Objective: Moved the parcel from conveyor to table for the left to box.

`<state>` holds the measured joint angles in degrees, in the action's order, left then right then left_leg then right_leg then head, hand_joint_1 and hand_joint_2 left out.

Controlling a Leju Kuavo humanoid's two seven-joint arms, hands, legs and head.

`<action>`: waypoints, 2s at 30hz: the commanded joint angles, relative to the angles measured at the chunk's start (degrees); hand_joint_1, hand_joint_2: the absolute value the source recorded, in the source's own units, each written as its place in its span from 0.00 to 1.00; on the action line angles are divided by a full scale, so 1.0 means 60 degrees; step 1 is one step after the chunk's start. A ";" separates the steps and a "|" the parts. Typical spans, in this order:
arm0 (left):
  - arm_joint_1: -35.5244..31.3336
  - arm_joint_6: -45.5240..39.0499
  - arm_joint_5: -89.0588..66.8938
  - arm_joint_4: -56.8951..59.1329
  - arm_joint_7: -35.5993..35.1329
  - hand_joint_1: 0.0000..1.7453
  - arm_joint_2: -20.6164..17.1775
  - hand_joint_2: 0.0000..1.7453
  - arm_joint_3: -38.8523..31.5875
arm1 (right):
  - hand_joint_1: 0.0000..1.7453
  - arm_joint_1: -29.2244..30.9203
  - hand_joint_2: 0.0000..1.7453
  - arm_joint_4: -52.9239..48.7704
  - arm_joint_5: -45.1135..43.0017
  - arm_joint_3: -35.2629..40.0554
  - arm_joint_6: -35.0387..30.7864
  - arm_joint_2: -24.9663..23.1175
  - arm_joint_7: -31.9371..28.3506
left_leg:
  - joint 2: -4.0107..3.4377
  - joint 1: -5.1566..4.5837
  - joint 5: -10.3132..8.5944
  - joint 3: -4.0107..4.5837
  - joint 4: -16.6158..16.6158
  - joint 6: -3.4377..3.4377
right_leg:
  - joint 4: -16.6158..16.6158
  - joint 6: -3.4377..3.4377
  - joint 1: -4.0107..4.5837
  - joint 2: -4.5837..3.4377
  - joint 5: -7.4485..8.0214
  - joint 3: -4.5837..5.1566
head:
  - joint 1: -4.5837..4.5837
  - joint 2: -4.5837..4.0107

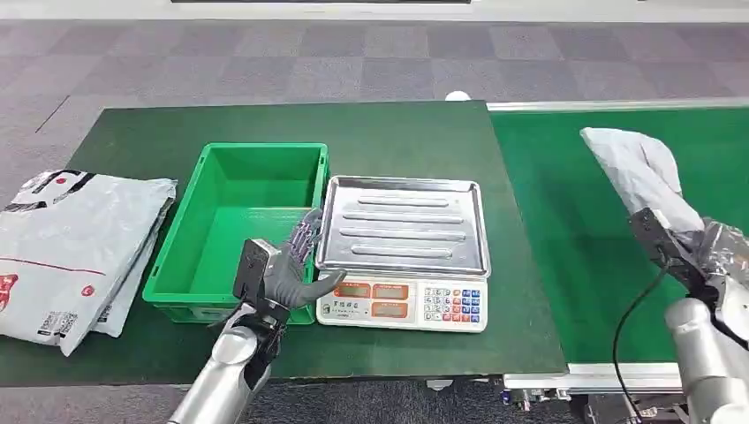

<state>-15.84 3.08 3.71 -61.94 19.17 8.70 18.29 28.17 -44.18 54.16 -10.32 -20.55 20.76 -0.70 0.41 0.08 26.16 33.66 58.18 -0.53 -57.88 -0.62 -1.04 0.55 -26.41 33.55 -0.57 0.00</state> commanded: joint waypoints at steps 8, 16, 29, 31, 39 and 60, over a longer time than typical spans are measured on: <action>-0.0703 -0.0166 -0.0381 0.1249 0.0339 0.00 -0.0126 1.00 -0.0396 | 1.00 -0.0426 1.00 -0.3137 -0.0058 0.2826 0.0087 -0.1588 -0.0225 | -0.0046 0.0008 -0.0001 -0.0018 -0.0011 -0.0009 | 0.0011 0.0011 0.0012 -0.0049 0.0012 0.0008 | 0.0000 0.0000; -0.1278 -0.0333 -0.0439 0.1786 0.0542 0.00 -0.0043 1.00 -0.0213 | 1.00 -0.0994 1.00 -0.4397 0.0452 0.5955 0.0219 -0.2364 0.0397 | -0.0094 0.0024 0.0000 -0.0017 -0.0016 -0.0017 | 0.0012 0.0020 0.0024 -0.0107 0.0018 0.0024 | 0.0000 0.0000; -0.1667 -0.0455 -0.0397 0.2392 0.0732 0.00 0.0181 1.00 -0.0078 | 0.00 -0.2124 1.00 -0.5082 -0.0120 0.8392 0.0252 -0.1885 0.0306 | -0.0007 0.0028 -0.0009 -0.0007 -0.0013 -0.0014 | 0.0018 0.0010 0.0027 -0.0019 0.0000 0.0007 | 0.0000 0.0000; -0.1547 -0.0500 -0.0397 0.2286 0.0755 0.00 0.0141 1.00 -0.0093 | 0.00 -0.2000 1.00 -0.4902 -0.0239 0.8368 0.0200 -0.1833 0.0374 | -0.0015 0.0027 -0.0011 -0.0010 -0.0022 -0.0013 | 0.0030 0.0010 0.0026 -0.0027 0.0006 0.0005 | 0.0000 0.0000; -0.1381 -0.0509 -0.0401 0.2092 0.0749 0.00 0.0104 1.00 -0.0148 | 0.00 -0.1852 1.00 -0.4680 -0.0657 0.8084 0.0142 -0.1656 0.0446 | -0.0025 0.0015 -0.0006 0.0006 -0.0009 -0.0015 | 0.0006 0.0007 0.0014 -0.0038 0.0004 0.0032 | 0.0000 0.0000; -0.2505 -0.2851 -0.1828 0.2549 0.1202 0.00 0.0140 1.00 0.0157 | 0.00 -0.0402 1.00 -0.2795 -0.8447 0.4913 0.4271 -0.2529 -0.4211 | -0.0038 0.0020 -0.0028 0.0013 -0.0012 -0.0021 | 0.0017 0.0012 0.0020 -0.0051 0.0032 0.0039 | 0.0004 0.0000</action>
<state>-25.95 -12.07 -6.67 -51.82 25.90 9.99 17.51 19.83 -71.47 7.12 23.80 1.47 8.59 -24.05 0.26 0.17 26.05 33.76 58.18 -0.67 -57.90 -0.59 -0.96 0.31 -26.31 33.81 -0.55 0.00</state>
